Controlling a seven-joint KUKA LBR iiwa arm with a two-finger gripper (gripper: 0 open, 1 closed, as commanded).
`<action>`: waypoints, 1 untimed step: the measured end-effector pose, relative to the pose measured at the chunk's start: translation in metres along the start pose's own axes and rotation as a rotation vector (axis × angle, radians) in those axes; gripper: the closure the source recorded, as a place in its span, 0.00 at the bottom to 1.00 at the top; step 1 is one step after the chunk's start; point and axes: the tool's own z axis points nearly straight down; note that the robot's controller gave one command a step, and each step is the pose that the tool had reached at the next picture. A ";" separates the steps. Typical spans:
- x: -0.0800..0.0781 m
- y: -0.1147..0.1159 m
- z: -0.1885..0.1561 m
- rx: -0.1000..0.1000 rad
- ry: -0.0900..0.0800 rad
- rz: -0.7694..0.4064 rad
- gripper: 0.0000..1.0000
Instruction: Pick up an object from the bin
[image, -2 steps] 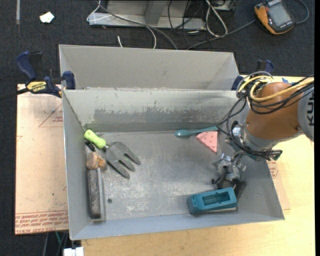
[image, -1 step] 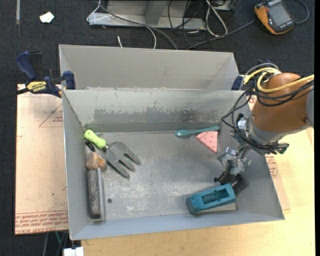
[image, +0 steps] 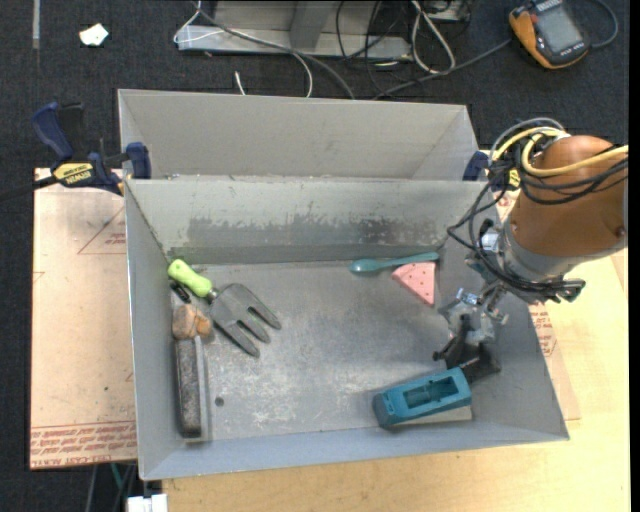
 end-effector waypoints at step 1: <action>-0.001 0.000 -0.023 -0.001 -0.001 0.002 1.00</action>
Offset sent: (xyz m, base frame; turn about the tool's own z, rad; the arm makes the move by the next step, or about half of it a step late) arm -0.0003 0.0005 0.0678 0.0016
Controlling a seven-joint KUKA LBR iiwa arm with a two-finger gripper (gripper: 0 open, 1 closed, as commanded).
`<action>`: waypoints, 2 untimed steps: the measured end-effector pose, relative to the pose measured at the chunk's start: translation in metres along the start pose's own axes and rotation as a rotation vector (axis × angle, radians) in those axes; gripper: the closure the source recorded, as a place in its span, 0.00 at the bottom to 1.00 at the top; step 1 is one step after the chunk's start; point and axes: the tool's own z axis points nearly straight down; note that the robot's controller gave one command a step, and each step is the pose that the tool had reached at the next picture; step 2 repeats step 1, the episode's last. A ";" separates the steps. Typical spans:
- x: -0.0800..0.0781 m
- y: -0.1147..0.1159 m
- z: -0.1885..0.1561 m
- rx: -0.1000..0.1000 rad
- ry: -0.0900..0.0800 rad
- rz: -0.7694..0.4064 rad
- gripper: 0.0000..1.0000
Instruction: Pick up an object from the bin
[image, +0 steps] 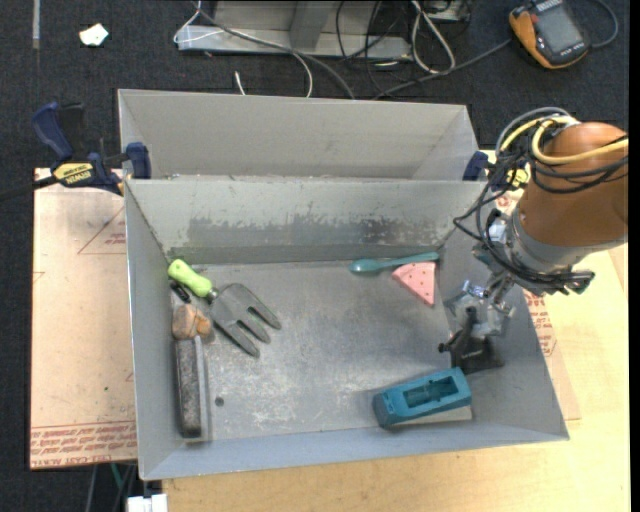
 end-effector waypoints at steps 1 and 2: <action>-0.001 0.000 -0.033 0.000 -0.001 0.002 1.00; -0.001 0.000 -0.033 0.000 -0.001 0.002 1.00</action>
Offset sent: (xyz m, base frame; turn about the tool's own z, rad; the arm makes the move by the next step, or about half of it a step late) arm -0.0001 0.0003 0.0245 0.0014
